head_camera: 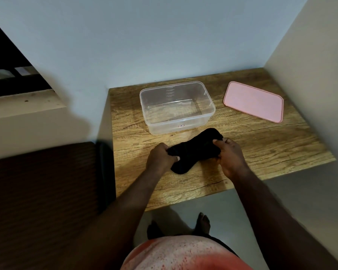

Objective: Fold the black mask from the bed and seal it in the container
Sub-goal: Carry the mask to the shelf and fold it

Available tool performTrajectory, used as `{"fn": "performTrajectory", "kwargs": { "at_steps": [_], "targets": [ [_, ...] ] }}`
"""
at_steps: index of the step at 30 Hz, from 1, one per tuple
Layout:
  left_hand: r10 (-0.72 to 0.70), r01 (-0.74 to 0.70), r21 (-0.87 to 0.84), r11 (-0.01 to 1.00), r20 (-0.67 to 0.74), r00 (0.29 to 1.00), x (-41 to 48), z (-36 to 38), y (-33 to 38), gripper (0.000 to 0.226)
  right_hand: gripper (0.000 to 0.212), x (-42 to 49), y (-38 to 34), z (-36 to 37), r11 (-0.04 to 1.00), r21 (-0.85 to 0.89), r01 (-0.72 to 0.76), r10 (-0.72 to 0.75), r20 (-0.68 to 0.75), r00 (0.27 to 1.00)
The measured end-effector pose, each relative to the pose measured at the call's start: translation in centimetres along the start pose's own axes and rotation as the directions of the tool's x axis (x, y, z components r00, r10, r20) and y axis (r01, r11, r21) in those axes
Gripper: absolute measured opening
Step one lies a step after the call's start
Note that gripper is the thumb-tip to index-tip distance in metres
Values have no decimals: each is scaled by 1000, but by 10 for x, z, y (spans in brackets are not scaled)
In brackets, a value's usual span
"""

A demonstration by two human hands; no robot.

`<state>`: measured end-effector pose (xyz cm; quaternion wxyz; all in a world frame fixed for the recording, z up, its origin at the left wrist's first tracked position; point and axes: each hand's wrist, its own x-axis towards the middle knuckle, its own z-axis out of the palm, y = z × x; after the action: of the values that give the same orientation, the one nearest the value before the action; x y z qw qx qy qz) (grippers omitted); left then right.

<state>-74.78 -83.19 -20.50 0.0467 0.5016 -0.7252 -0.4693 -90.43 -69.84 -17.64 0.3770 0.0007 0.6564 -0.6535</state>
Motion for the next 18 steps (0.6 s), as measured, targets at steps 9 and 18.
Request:
{"fn": "performTrajectory", "kwargs": {
  "at_steps": [9, 18],
  "targets": [
    [-211, 424, -744, 516, 369, 905, 6, -25, -1, 15, 4, 10, 8, -15, 994, -106, -33, 24, -87, 996],
    [-225, 100, -599, 794, -137, 965, 0, -11, -12, 19, 21, 6, 24, 4, 990, -134, -34, 22, -94, 995]
  ]
}}
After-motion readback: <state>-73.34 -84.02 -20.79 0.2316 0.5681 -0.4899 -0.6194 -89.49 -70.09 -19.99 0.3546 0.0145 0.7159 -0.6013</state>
